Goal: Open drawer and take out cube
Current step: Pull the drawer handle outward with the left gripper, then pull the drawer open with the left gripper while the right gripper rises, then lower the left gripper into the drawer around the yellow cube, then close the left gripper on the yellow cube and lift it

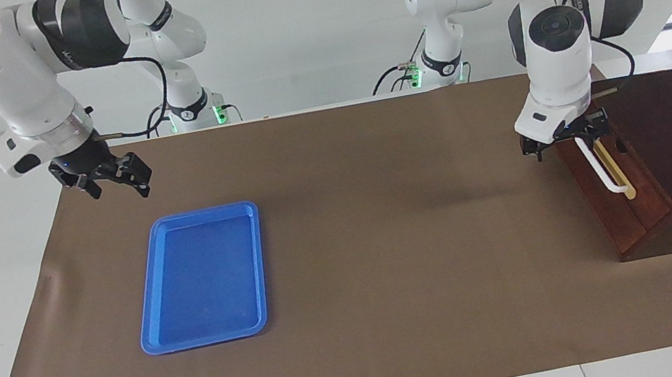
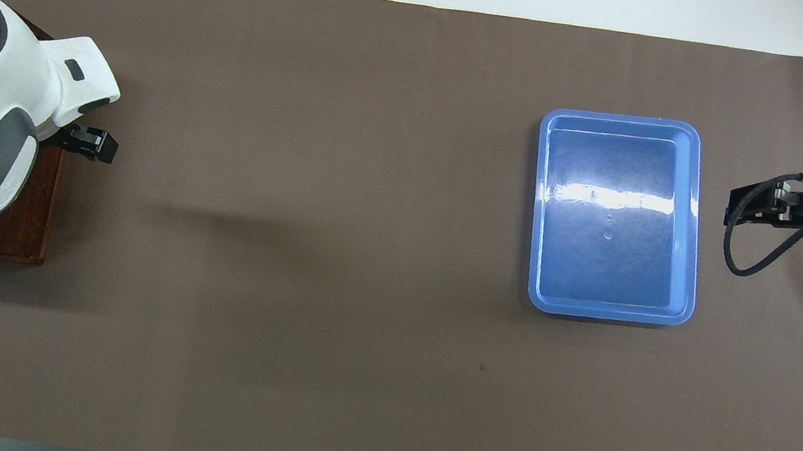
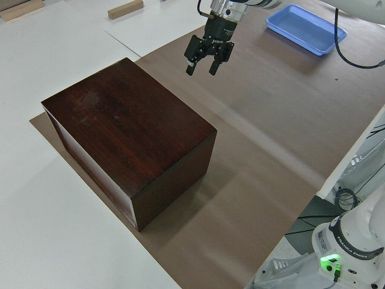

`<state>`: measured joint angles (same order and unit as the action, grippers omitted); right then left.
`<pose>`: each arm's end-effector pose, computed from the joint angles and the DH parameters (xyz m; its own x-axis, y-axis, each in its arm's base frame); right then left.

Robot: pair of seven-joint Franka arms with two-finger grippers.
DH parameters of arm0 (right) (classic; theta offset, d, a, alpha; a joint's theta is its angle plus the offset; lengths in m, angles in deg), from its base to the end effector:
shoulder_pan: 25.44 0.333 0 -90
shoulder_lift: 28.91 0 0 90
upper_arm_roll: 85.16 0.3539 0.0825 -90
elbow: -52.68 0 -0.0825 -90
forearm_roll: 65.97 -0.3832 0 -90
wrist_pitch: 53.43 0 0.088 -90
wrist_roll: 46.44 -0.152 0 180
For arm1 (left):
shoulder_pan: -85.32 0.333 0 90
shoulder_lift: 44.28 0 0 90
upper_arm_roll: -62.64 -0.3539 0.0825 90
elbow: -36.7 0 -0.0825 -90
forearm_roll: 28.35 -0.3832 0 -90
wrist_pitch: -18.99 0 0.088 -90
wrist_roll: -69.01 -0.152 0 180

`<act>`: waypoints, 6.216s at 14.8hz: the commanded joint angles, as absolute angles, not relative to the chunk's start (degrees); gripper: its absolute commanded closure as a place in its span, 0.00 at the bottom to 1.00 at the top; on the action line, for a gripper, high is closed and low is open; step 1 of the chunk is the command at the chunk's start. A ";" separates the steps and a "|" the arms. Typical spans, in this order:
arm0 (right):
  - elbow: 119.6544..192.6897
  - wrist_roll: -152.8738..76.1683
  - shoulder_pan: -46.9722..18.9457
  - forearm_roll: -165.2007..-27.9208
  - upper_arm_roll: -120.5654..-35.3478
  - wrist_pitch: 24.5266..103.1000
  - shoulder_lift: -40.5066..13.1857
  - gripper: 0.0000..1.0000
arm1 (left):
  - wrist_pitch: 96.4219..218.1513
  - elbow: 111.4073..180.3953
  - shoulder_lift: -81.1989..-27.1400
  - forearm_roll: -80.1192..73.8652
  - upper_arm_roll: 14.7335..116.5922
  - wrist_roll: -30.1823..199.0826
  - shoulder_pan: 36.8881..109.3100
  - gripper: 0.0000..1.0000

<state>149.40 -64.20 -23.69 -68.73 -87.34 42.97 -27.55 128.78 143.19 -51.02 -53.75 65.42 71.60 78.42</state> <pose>0.5654 0.0028 0.5583 0.9475 -0.3169 -0.0423 -0.3184 -0.9473 -0.0356 0.5910 -0.0507 0.4523 0.9603 -0.2696 -0.0714 -0.2756 -0.8774 -0.3927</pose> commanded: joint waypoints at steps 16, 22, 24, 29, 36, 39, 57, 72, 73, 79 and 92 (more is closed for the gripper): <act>139.44 -116.83 -22.02 -91.63 -86.91 44.30 -13.46 0.02 | 147.12 154.39 -52.98 -58.59 65.27 81.29 83.39 0.00; 134.62 -121.31 -19.38 -95.76 -86.92 45.01 -8.02 0.03 | 147.40 152.37 -54.22 -53.85 65.45 89.48 78.29 0.00; 129.00 -124.29 -17.80 -95.94 -86.92 43.43 -3.62 0.04 | 146.96 152.28 -54.22 -50.52 65.36 91.23 76.36 0.00; 127.04 -128.79 -14.45 -99.54 -86.92 44.21 0.00 0.04 | 146.78 152.28 -54.22 -49.10 65.45 97.66 72.84 0.00; 130.29 -130.99 -12.17 -105.35 -86.92 49.30 0.00 0.04 | 146.34 152.28 -54.13 -45.77 65.54 98.19 71.17 0.00; 132.48 -130.55 -10.59 -105.26 -86.92 52.73 -0.09 0.04 | 146.08 151.75 -54.13 -44.96 65.54 98.19 70.46 0.00; 135.48 -126.60 -8.83 -107.19 -86.91 56.43 -0.09 0.04 | 140.38 147.10 -54.92 -42.06 65.18 97.84 71.07 0.00; 134.69 -126.24 -9.62 -108.51 -86.92 55.55 -0.35 0.04 | 115.84 129.51 -51.14 -34.86 64.92 111.93 82.32 0.00; 134.69 -126.24 -9.53 -108.68 -86.92 55.64 -0.35 0.04 | 116.46 130.21 -50.97 -34.86 64.92 118.25 83.63 0.00; 134.60 -126.33 -9.35 -108.86 -86.92 55.82 -0.35 0.04 | 132.44 145.40 -45.00 -34.86 64.92 142.72 87.51 0.00; 134.69 -126.24 -9.27 -108.95 -86.92 56.08 -0.35 0.04 | 140.01 156.41 -43.76 -34.94 64.92 154.26 88.13 0.00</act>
